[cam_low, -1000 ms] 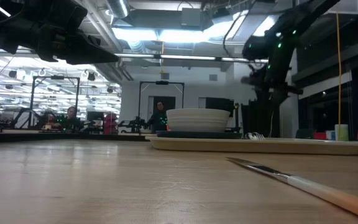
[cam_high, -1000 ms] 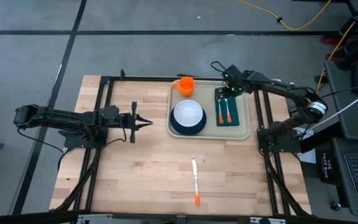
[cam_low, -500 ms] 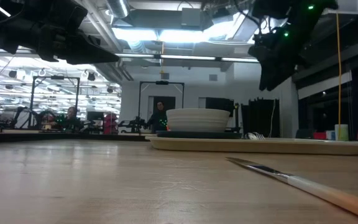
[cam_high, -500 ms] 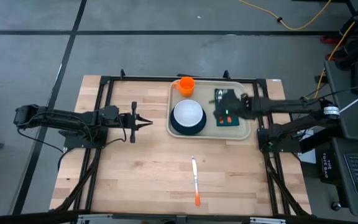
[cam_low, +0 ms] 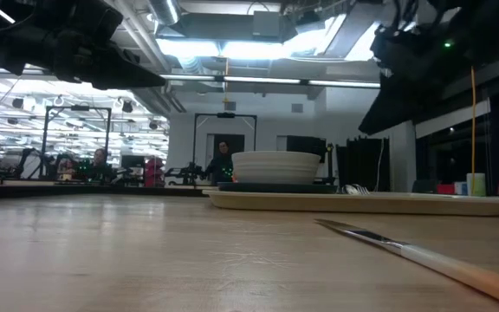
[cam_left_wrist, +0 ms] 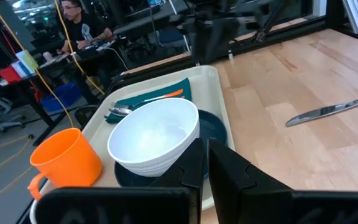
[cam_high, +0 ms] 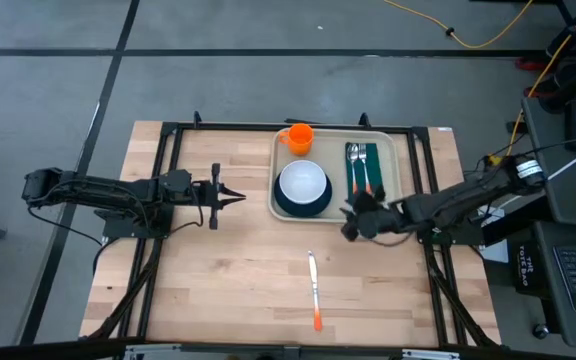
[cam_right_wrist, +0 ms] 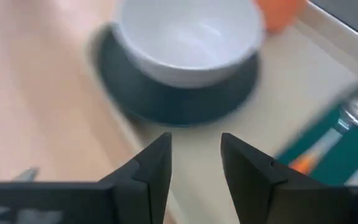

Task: Set up tray
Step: Put the orange knife to the right of the orange fork on the serving tray

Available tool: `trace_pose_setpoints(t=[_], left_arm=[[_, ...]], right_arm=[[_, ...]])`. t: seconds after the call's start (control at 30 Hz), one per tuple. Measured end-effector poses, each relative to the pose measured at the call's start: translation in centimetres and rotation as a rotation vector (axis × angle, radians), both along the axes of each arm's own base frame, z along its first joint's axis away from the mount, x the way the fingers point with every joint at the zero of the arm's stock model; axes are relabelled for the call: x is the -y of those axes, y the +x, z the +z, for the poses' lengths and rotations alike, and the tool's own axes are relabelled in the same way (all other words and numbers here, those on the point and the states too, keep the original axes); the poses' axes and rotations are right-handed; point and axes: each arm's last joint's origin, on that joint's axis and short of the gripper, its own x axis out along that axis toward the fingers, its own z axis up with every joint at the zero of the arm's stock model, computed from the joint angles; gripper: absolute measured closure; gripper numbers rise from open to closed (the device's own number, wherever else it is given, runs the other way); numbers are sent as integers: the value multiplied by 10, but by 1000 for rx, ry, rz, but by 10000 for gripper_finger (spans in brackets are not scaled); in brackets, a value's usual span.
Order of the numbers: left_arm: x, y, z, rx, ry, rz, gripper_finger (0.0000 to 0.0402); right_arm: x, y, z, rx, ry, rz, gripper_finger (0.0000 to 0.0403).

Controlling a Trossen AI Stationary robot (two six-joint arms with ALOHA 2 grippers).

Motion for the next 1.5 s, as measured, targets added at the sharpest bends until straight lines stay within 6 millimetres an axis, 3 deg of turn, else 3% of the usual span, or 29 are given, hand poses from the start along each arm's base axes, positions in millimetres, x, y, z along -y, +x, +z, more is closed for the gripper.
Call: trace_pose_setpoints(t=[0.27,0.57,0.67,0.83,0.97,1.3,1.5], left_arm=[[0,0,0,0,-2,0,391],[0,0,0,2,-16,2,391],[1,1,-1,0,-39,-11,399],[6,7,-3,-33,-38,-26,399],[12,19,3,-5,-29,-28,400],[28,36,-11,-75,-6,-104,401],[33,37,-10,-54,-7,-124,399]], right_arm=[[-9,1,-16,196,-78,165,260],[-5,0,-21,186,-127,185,268],[-6,0,-20,184,-127,192,298],[-8,4,-12,173,-134,222,390],[-11,11,0,211,-113,241,395],[-49,18,0,222,-17,351,400],[-70,40,-25,46,103,327,401]])
